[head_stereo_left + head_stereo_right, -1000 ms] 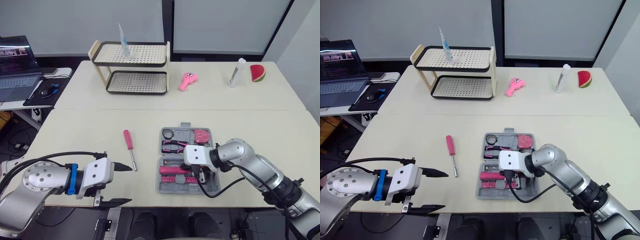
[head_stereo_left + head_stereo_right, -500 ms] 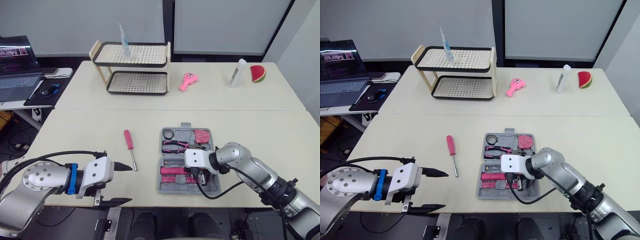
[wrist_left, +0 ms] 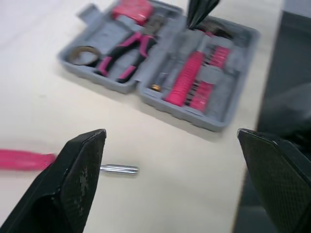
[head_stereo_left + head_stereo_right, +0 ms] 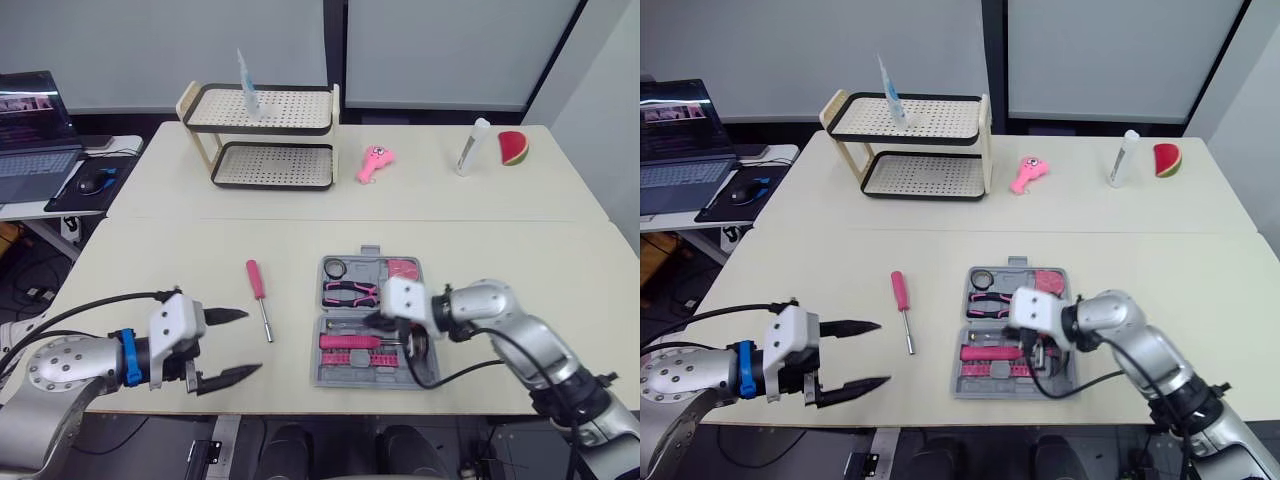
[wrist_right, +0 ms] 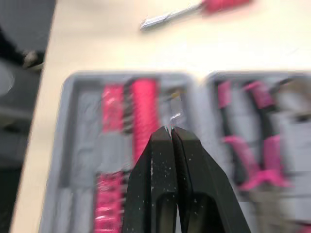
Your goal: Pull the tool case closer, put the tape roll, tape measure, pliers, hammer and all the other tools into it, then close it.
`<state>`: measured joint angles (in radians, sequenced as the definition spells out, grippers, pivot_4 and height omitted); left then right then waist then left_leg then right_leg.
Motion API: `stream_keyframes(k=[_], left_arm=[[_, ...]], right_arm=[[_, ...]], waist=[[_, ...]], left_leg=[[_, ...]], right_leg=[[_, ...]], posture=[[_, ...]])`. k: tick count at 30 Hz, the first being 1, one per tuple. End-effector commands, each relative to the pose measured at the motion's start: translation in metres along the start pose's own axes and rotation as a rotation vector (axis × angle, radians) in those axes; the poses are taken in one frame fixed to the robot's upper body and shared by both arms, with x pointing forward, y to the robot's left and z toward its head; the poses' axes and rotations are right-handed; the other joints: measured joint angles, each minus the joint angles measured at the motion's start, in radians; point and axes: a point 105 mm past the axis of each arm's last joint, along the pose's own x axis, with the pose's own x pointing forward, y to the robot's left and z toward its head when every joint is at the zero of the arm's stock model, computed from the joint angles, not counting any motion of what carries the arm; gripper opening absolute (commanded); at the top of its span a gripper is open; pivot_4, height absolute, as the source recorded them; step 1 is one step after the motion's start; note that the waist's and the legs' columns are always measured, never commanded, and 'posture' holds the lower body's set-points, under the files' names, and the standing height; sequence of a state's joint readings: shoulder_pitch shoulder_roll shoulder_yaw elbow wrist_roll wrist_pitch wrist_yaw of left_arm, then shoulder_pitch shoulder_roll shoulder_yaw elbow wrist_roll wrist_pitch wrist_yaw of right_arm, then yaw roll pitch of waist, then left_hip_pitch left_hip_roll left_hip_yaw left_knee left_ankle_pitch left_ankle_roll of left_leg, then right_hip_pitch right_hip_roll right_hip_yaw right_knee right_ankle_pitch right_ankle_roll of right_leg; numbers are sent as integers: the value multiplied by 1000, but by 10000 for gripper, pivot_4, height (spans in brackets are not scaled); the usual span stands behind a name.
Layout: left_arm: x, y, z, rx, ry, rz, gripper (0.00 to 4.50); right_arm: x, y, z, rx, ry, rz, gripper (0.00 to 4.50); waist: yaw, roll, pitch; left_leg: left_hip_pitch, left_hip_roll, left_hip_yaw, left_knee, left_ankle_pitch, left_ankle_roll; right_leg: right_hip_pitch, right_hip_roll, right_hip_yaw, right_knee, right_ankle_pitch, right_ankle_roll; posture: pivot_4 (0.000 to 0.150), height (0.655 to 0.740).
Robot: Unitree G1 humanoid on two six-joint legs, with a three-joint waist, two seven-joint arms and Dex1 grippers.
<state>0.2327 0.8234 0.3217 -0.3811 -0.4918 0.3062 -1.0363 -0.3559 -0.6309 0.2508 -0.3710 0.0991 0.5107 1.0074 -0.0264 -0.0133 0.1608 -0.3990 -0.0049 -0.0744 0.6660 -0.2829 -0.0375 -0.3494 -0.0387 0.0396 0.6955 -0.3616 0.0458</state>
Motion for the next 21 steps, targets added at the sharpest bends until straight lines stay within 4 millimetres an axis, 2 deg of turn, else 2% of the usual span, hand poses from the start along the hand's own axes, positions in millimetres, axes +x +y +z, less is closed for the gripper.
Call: stream_keyframes(k=[1,4,6,10,14,16,21], left_arm=[[-24,35,-5,-71,-65,292,45000],[-42,52,-19,-136,-89,476,45000],[-56,60,-34,-189,-91,592,45000],[-78,67,-63,-282,-95,819,45000],[-92,62,-84,-358,-102,981,45000],[-94,57,-94,-402,-103,1026,45000],[-94,40,-112,-479,-76,1046,45000]], right_arm=[[-47,-30,3,5,-54,-239,207],[-82,-45,-17,28,-11,-402,207],[-106,-47,-36,70,21,-487,207],[-141,-33,-79,204,55,-615,207],[-159,-7,-117,304,113,-691,207],[-161,2,-126,354,111,-706,5025],[-164,19,-137,422,123,-697,12699]], waist=[[5,-1,0],[5,-1,0],[2,-1,0],[0,-1,0],[0,-2,-1],[0,-1,-1],[0,-1,-1]], left_leg=[[0,-1,0,0,0,0],[0,-1,1,0,0,0],[0,-1,1,0,0,0],[1,0,1,0,0,0],[3,0,0,0,0,0],[5,0,1,-1,0,0],[8,0,1,-2,0,0]], right_leg=[[0,0,0,0,0,0],[1,-1,0,-1,0,0],[1,-1,0,-1,0,0],[2,-1,1,-2,0,0],[7,-1,2,-5,0,0],[8,-1,3,-5,0,0],[12,-1,4,-8,0,0]], posture=[[1500,7290],[1500,7290],[1500,7290],[1500,7290],[1500,7290],[1500,7290],[1500,7290]])
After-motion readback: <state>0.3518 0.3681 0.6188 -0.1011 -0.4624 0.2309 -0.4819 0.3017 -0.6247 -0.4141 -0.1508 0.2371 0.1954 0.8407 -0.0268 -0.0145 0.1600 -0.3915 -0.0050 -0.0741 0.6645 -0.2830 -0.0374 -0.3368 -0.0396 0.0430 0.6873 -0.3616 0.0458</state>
